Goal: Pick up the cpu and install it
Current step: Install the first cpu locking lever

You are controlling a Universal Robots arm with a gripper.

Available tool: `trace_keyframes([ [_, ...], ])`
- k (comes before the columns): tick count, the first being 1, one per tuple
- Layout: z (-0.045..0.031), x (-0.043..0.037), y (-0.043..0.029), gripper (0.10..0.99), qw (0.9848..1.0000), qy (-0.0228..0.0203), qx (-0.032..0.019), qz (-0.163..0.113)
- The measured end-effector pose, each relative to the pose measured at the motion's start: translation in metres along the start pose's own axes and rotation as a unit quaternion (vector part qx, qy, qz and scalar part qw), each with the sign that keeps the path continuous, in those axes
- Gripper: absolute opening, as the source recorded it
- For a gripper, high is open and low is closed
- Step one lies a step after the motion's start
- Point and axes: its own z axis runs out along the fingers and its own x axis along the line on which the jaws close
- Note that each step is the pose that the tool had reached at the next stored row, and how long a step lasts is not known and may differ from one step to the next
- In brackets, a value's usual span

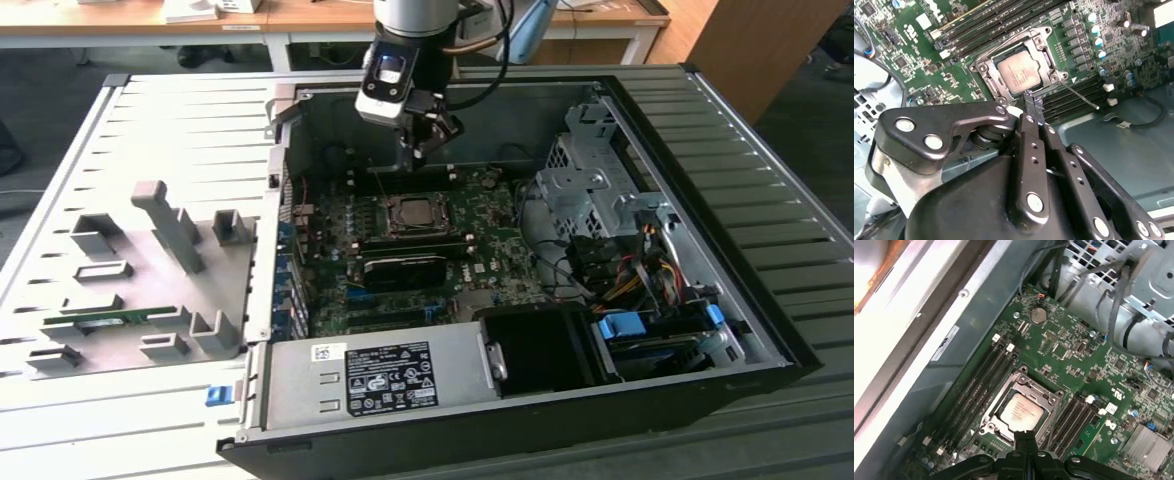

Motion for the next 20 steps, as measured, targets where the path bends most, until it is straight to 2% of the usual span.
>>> trace_keyframes([
  [5,0.0000,-0.0001,0.0000,0.106,0.9996,0.0006,-0.0005,-0.027],
  [8,0.0002,-0.0001,0.0000,0.106,0.9989,0.0012,-0.0010,-0.048],
  [14,0.0002,-0.0001,-0.0001,0.106,0.9962,0.0021,-0.0019,-0.087],
  [20,0.0002,-0.0005,-0.0004,0.106,0.9934,0.0028,-0.0024,-0.115],
])
